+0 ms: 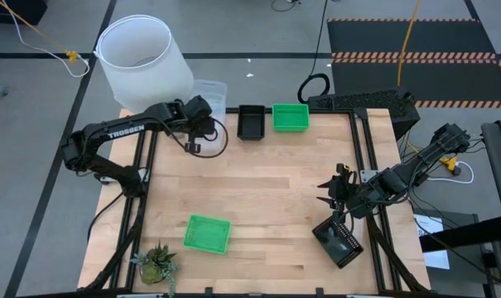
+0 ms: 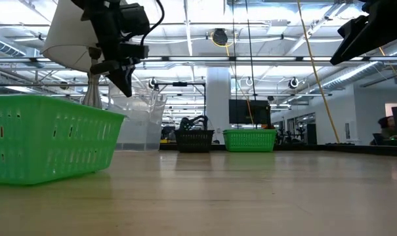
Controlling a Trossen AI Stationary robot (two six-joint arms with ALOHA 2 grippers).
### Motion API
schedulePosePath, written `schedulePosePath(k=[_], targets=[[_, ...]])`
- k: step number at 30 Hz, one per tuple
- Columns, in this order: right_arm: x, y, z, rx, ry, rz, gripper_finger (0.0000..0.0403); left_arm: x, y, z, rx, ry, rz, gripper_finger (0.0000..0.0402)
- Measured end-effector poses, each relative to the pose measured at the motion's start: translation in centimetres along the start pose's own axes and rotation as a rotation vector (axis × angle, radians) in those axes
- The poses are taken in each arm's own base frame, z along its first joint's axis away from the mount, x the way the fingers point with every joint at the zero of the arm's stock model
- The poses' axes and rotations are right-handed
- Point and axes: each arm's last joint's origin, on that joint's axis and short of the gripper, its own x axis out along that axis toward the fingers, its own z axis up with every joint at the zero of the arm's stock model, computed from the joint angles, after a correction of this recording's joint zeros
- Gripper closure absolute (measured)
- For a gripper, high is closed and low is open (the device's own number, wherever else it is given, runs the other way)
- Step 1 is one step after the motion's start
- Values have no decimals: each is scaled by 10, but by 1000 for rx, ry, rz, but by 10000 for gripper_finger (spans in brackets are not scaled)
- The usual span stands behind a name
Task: Stack baskets by color
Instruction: Stack the transparent bin on the top stacked transparent bins
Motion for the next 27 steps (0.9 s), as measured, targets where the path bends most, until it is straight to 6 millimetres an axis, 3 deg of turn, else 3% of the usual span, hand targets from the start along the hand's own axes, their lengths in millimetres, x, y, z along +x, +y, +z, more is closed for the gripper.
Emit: schedulePosePath(k=[6,27], targets=[[0,0,0,0,0,0,241,0,-1,-3,4,44,1,372],[0,0,0,-15,0,0,241,-1,-5,-9,3,134,-8,369]])
